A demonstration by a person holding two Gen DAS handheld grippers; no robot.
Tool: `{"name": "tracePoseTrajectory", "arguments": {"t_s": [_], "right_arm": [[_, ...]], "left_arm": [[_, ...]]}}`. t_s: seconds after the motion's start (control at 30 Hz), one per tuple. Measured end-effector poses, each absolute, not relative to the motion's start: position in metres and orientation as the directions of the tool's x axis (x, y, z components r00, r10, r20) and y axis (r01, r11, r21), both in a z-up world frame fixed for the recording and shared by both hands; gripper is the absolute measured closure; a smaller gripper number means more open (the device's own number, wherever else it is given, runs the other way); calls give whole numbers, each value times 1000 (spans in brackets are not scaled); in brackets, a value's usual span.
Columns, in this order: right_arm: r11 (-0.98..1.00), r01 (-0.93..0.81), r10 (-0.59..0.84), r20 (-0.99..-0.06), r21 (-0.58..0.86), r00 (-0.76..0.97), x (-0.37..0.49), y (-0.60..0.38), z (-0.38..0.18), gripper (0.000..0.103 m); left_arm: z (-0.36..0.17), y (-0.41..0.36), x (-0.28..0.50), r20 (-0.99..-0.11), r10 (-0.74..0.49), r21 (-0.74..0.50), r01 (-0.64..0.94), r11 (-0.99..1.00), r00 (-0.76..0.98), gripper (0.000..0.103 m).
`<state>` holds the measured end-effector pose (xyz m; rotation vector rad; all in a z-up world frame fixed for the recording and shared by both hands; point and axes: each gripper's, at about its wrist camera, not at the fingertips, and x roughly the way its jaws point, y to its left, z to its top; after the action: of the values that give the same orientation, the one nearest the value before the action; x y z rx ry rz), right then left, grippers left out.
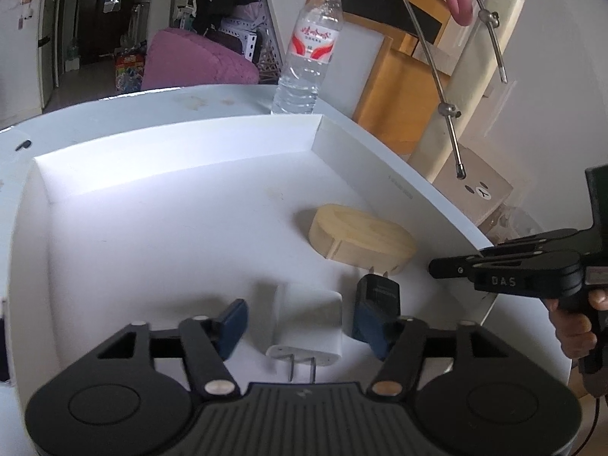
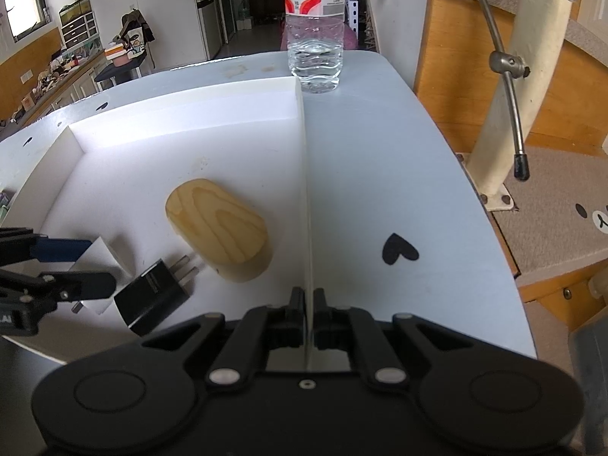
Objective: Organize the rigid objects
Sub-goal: 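Place the white charger plug in the tray beside the black charger, then move the left gripper over the black smartwatch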
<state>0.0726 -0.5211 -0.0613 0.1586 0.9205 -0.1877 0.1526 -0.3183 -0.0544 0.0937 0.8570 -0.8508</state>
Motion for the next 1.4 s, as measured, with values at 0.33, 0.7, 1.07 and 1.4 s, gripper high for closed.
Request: {"name": "tracePoseTrajectory", "arguments": {"t_s": [0.33, 0.7, 1.07, 1.4], "right_arm": [[973, 225, -90, -801, 57, 592, 73, -522, -61, 98], [973, 224, -86, -798, 62, 597, 72, -523, -62, 99], [973, 222, -85, -797, 63, 599, 71, -523, -62, 99], [973, 223, -85, -796, 65, 600, 71, -523, -62, 99]], "left_arm": [[-7, -270, 119, -632, -620, -147, 713, 685, 465, 7], [-6, -186, 111, -616, -509, -89, 589, 803, 601, 0], [-28, -128, 123, -646, -360, -61, 424, 903, 673, 0], [-63, -136, 142, -678, -370, -73, 443, 894, 635, 39]]}}
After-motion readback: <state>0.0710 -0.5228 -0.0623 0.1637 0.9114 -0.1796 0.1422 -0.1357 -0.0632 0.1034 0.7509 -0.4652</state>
